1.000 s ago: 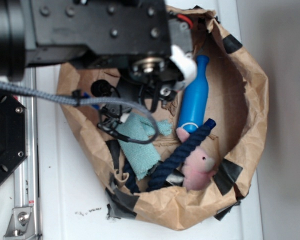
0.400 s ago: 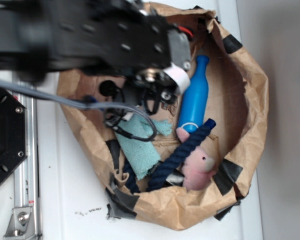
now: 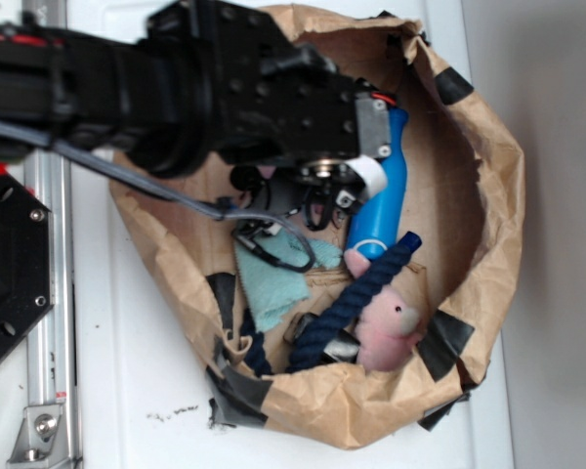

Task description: Grab the wood chip.

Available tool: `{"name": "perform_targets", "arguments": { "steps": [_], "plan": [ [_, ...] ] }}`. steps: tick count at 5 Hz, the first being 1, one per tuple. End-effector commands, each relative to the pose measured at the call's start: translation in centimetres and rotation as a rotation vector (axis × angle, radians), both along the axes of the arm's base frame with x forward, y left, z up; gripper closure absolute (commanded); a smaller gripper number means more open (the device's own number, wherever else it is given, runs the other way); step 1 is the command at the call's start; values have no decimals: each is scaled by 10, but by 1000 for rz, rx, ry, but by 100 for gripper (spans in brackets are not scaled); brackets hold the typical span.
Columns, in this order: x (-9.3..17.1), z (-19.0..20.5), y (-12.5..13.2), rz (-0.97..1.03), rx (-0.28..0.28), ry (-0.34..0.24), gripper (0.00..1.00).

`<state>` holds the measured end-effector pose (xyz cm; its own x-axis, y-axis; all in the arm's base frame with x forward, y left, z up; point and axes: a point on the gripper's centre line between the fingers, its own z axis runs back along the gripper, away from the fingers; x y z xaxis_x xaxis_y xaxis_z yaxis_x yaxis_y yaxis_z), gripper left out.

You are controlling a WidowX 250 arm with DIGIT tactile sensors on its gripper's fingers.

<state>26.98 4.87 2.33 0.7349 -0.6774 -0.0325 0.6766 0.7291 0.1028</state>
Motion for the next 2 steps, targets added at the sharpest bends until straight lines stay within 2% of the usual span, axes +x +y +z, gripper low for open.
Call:
{"name": "perform_targets", "arguments": {
  "steps": [1,2],
  "plan": [
    [1,-2,-6,-5,-1,-11,100],
    [1,-1,-7,0,14,-7,100]
  ]
}}
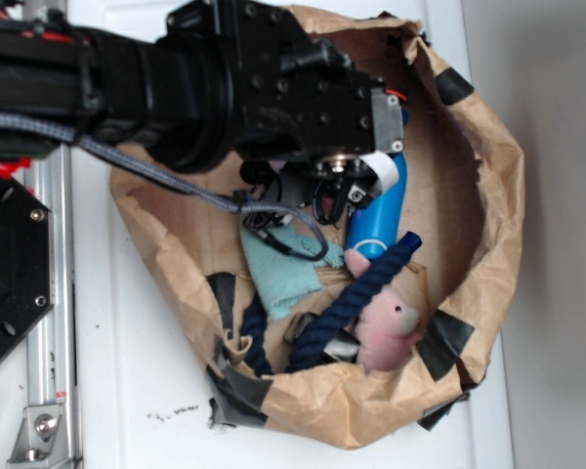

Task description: Grab the wood chip.

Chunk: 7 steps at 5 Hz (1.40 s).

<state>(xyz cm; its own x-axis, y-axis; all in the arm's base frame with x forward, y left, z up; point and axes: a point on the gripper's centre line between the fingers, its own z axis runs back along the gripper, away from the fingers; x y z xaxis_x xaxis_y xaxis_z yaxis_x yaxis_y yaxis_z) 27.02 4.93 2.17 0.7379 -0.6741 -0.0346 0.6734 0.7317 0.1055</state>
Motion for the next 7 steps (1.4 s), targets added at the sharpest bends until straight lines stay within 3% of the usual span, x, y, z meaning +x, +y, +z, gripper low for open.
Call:
{"name": "perform_targets", "arguments": {
  "steps": [1,2,3,5,7],
  "plan": [
    [2,-2,-5,6,15,6,100],
    [-2,18,-3,9,48,-18,0],
    [-6,39,4,-8,29,-65,0],
    [17,26,2,-145,59,-18,0],
    [15,-17,-12,-191,25,58,0]
  ]
}}
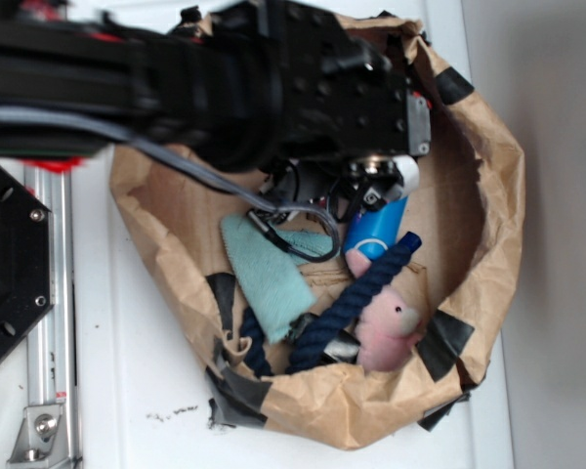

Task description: Grab the wood chip.

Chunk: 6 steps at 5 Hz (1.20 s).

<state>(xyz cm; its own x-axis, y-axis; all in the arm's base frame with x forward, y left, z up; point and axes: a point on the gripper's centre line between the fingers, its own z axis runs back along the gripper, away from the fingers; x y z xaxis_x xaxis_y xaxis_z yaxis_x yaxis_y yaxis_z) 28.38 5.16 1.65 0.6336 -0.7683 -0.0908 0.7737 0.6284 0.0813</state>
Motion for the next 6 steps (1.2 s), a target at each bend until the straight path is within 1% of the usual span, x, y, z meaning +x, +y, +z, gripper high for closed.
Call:
{"name": "perform_targets", "arguments": {
  "steps": [1,2,5,6],
  "plan": [
    [-3,-11,-16,-40,3,9,0],
    [-9,-8,-17,-4,-4,-13,100],
    [-11,-4,-18,33,5,-12,100],
    [-13,-1,-21,38,22,-21,100]
  ]
}}
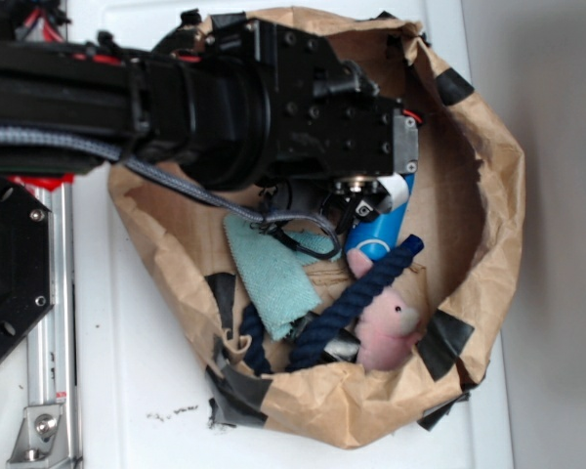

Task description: Grab the wood chip.

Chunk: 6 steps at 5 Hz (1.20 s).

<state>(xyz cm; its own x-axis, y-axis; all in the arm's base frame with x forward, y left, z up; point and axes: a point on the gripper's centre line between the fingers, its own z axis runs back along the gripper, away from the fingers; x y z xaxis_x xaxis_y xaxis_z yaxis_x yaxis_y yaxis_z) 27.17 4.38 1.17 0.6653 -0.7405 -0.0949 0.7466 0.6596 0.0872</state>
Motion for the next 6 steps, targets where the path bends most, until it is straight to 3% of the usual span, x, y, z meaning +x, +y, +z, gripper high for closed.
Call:
{"name": "perform_targets", "arguments": {
  "steps": [1,2,3,4,6],
  "plan": [
    [-5,24,-10,87,22,1,100],
    [-10,75,-2,337,-74,29,100],
    [-7,125,5,507,-131,1,100],
    [-3,175,3,573,-117,-12,100],
    [-7,184,-17,629,-50,-2,100]
  ]
}}
